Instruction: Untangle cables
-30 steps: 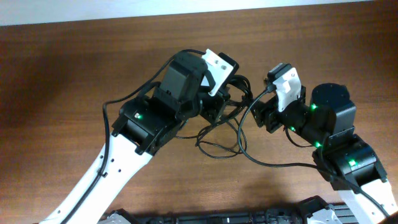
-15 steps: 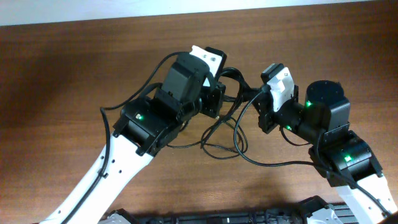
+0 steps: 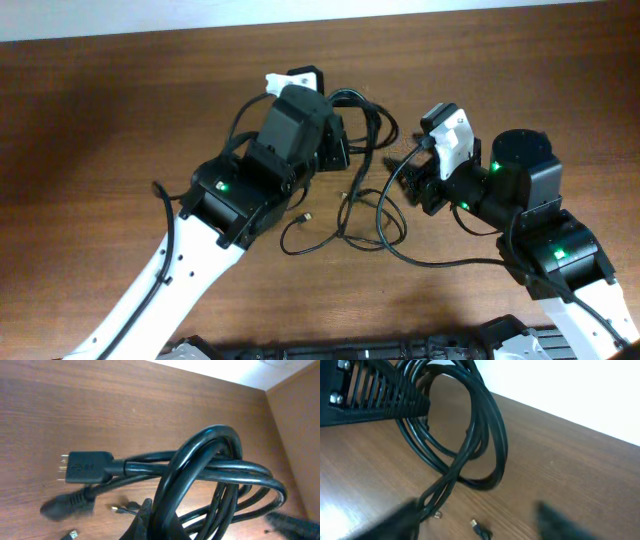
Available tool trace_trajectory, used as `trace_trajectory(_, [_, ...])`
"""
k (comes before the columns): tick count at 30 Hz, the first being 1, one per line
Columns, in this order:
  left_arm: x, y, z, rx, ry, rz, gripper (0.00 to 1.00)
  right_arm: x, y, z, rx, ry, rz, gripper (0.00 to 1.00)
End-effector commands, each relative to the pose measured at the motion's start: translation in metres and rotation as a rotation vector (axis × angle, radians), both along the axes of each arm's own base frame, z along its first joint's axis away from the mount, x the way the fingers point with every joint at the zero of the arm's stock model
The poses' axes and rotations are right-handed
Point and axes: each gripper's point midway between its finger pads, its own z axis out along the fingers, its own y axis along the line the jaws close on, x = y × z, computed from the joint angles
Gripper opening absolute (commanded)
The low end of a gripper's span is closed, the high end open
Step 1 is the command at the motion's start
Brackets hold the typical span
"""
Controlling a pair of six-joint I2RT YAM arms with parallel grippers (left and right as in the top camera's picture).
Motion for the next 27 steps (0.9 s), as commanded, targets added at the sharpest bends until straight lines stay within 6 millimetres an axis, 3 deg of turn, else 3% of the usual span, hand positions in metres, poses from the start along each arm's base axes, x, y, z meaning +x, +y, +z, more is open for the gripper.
trace_trajectory(1, [0.003,0.007,0.008,0.066,-0.063,-0.032,0.0,0.001,-0.003,0.002,-0.01,-0.013,-0.012,0.99])
trace_trajectory(3, [-0.001,0.001,0.007,0.079,-0.071,-0.098,0.0,0.002,-0.003,0.003,-0.009,-0.017,-0.012,0.99])
trace_trajectory(7, [-0.015,-0.017,0.006,0.198,-0.161,-0.386,0.0,0.004,-0.003,0.006,-0.008,-0.035,-0.022,0.99])
trace_trajectory(11, [-0.023,-0.027,0.008,0.186,-0.18,-0.474,0.0,0.005,-0.002,0.009,-0.002,-0.045,-0.018,0.79])
trace_trajectory(12, [-0.023,-0.029,0.01,0.177,-0.184,-0.481,0.0,0.005,-0.003,0.009,-0.002,-0.045,-0.018,0.61])
trace_trajectory(13, [-0.024,-0.03,0.011,0.168,-0.185,-0.488,0.0,0.005,-0.003,0.009,-0.002,-0.045,-0.018,0.54])
trace_trajectory(16, [-0.025,-0.033,0.012,0.154,-0.189,-0.5,0.0,0.005,-0.003,0.009,-0.002,-0.045,-0.018,0.09])
trace_trajectory(17, [-0.025,-0.033,0.012,0.154,-0.189,-0.5,0.0,0.005,-0.003,0.009,-0.003,-0.045,-0.018,0.04])
trace_trajectory(22, [-0.025,-0.033,0.013,0.152,-0.193,-0.499,0.0,0.004,-0.003,0.008,-0.003,-0.04,-0.018,0.04])
trace_trajectory(23, [-0.025,-0.033,0.013,0.152,-0.194,-0.5,0.0,0.004,-0.003,0.008,-0.003,-0.04,-0.018,0.2])
trace_trajectory(24, [-0.024,-0.034,0.014,0.15,-0.196,-0.5,0.0,0.004,-0.003,0.008,-0.003,-0.04,-0.018,0.29])
trace_trajectory(27, [-0.029,-0.038,0.015,0.126,-0.192,-0.528,0.0,0.005,-0.003,0.008,-0.004,-0.041,-0.018,0.42])
